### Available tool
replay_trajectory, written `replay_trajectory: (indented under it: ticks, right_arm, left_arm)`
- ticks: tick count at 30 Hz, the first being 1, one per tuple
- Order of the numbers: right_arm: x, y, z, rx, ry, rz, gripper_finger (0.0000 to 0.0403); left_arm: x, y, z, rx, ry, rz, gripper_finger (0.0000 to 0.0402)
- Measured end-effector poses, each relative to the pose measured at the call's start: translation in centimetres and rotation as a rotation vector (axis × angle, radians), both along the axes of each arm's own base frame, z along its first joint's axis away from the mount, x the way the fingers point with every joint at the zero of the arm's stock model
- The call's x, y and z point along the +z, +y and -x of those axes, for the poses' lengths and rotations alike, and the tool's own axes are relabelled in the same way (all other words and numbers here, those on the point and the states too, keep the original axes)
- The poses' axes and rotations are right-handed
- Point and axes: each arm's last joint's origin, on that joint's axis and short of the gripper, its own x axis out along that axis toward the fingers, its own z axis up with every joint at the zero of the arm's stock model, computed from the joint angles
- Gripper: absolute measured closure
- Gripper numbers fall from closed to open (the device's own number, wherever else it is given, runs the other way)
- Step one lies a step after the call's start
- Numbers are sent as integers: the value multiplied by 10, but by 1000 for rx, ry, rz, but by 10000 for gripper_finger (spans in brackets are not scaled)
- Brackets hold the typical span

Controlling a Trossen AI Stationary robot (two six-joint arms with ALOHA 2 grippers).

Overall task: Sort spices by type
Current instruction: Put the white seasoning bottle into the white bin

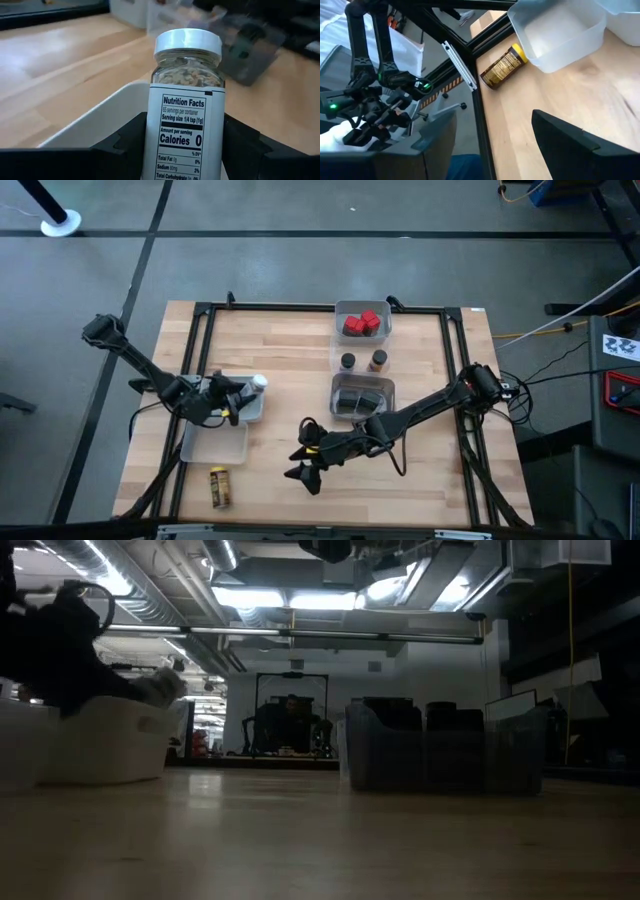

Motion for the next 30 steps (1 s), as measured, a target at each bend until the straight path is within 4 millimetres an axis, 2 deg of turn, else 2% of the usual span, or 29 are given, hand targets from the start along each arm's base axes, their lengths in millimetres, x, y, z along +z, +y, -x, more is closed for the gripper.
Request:
replay_trajectory:
  ticks: [14, 21, 30]
  right_arm:
    - [0, -2, 0, -17, -6, 35, 143]
    - [-1, -2, -1, -29, -8, 41, 143]
    - [0, -2, -1, -29, -8, 41, 143]
  left_arm:
    - [-1, 2, 1, 28, 22, -93, 214]
    - [0, 2, 1, 11, 47, -147, 157]
    - [0, 1, 1, 5, 46, -142, 148]
